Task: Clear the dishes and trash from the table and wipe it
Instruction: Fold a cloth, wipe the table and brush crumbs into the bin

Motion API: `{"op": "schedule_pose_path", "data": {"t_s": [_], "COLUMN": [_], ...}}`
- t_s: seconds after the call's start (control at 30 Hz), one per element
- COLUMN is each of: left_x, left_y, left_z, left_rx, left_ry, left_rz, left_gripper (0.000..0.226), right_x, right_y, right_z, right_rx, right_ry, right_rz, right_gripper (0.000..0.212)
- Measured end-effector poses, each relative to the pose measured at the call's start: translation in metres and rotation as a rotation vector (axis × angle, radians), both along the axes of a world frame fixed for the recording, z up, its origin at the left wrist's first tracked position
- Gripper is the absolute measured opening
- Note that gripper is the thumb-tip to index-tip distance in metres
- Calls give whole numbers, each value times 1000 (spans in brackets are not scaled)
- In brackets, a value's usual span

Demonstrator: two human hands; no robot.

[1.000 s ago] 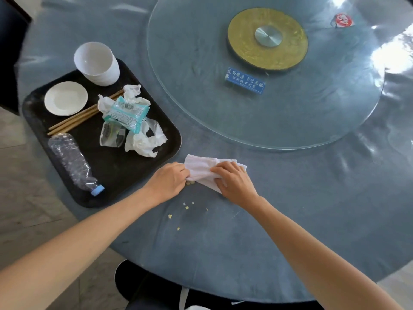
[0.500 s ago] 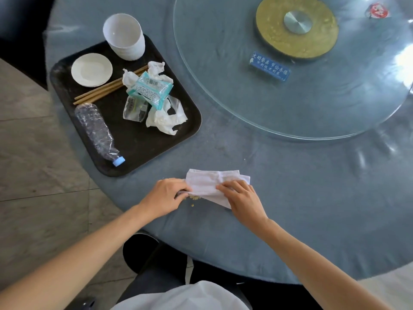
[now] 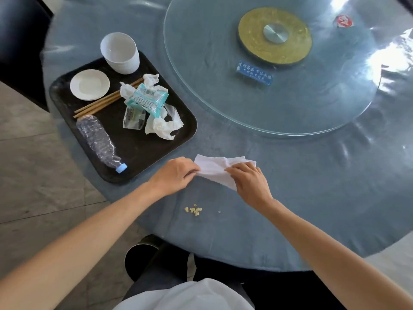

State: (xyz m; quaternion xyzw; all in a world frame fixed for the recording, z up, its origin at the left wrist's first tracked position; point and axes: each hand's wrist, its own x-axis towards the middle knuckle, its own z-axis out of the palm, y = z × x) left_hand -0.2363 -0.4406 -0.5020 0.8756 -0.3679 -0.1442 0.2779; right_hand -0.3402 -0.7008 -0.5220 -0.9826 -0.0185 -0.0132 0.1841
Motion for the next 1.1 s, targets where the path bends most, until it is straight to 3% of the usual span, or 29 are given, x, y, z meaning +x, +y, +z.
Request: {"op": "schedule_pose_path", "data": {"t_s": [0.33, 0.47, 0.57, 0.83, 1.1], "left_x": [-17, -30, -49, -146, -260], "left_y": [1, 4, 15, 92, 185], "left_z": [-28, -17, -6, -8, -31], "left_rx": [161, 206, 175, 144, 121], "left_ry": [66, 42, -27, -164, -27], "left_rz": [-9, -14, 31, 280, 638], "left_gripper": [21, 31, 50, 70, 74], "right_x": [-27, -31, -47, -107, -156], "right_y": [22, 30, 34, 92, 194], "right_z": [-27, -11, -1, 13, 7], "right_rx": [-12, 34, 71, 124, 261], "right_ry": [68, 184, 89, -114, 30], "right_rz": [-154, -163, -172, 24, 256], "right_gripper": [33, 46, 53, 58, 63]}}
